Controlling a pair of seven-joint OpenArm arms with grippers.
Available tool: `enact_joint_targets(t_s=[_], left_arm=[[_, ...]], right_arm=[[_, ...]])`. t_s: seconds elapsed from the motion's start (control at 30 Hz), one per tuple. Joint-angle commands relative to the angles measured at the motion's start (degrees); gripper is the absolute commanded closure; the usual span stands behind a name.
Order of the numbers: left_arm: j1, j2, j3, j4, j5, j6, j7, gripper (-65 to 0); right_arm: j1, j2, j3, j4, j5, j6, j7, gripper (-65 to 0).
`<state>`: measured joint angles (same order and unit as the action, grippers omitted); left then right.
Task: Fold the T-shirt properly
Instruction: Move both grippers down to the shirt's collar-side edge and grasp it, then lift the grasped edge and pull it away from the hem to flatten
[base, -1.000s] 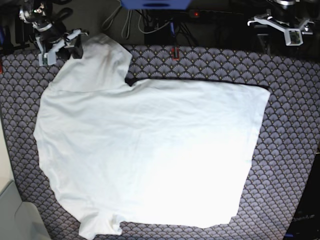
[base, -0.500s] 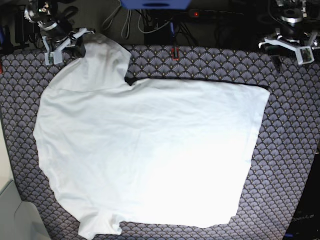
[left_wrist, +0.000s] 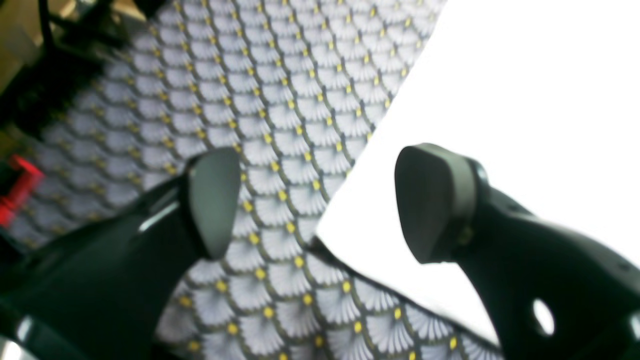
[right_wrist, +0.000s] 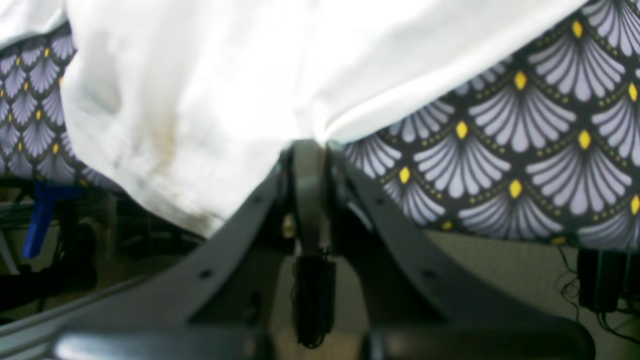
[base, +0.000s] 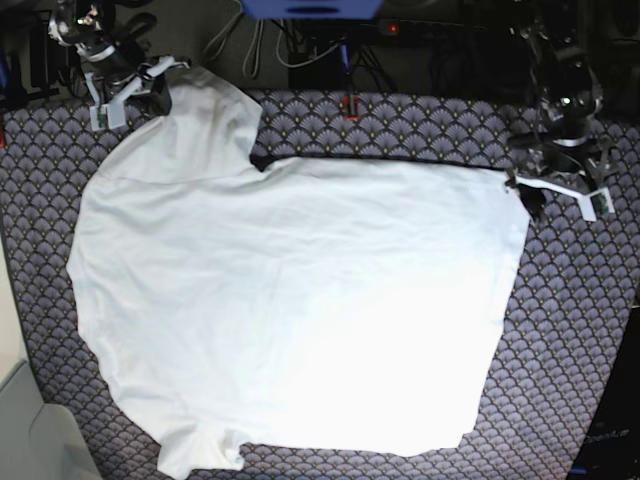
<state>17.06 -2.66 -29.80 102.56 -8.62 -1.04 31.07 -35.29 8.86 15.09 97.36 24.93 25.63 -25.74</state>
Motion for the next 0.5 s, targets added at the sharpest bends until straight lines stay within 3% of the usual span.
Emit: enact_joint_targets(t_s=[0.0, 0.33, 0.47], left_arm=[[-0.84, -0.2, -0.13, -0.37, 0.05, 0.2, -1.31, -49.9], [-2.6, -0.03, 0.13, -11.53, -0.04, 0.2, -1.84, -49.9], [-2.86, -0.29, 3.12, -13.38, -0.04, 0.2, -1.93, -49.9]], right_arm=[[-0.62, 0.41, 0.07, 0.35, -0.27, 0.35, -1.12, 0.0], [-0.54, 0.41, 0.07, 0.35, -0.44, 0.35, -1.21, 0.0], [-0.54, 0.5, 0.07, 0.35, -0.44, 0.35, -1.21, 0.0]])
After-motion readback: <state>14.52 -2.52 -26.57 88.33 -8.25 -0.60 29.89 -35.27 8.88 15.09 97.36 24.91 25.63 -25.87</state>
